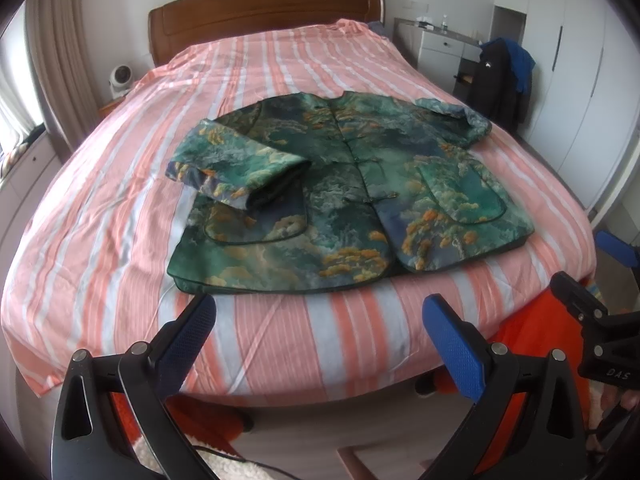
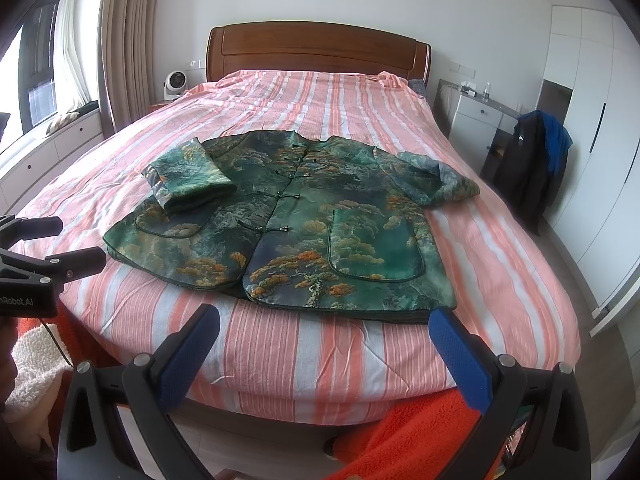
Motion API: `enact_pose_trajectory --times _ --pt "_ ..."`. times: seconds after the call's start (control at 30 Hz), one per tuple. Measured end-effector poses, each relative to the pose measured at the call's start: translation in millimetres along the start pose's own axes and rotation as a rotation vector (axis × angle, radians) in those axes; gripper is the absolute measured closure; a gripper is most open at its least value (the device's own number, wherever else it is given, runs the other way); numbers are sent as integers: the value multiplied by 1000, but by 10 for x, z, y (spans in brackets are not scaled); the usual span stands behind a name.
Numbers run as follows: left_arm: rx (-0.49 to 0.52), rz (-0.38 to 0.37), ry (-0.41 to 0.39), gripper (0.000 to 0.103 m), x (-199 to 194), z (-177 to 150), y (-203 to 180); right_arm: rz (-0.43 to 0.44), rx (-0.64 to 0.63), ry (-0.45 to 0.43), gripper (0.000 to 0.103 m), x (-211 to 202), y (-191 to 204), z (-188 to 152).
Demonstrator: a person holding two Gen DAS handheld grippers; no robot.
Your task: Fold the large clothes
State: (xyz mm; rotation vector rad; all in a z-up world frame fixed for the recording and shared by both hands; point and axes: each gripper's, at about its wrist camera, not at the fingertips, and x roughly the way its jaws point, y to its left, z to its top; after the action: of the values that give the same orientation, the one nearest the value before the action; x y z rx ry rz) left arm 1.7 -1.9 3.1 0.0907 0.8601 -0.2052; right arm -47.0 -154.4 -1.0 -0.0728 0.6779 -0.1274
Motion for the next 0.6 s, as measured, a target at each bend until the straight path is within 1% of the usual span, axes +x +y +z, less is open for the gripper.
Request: enact_pose_trajectory --times 0.6 --pt "-1 -1 -5 0 -25 -1 17 -4 4 -6 0 -44 -11 -26"
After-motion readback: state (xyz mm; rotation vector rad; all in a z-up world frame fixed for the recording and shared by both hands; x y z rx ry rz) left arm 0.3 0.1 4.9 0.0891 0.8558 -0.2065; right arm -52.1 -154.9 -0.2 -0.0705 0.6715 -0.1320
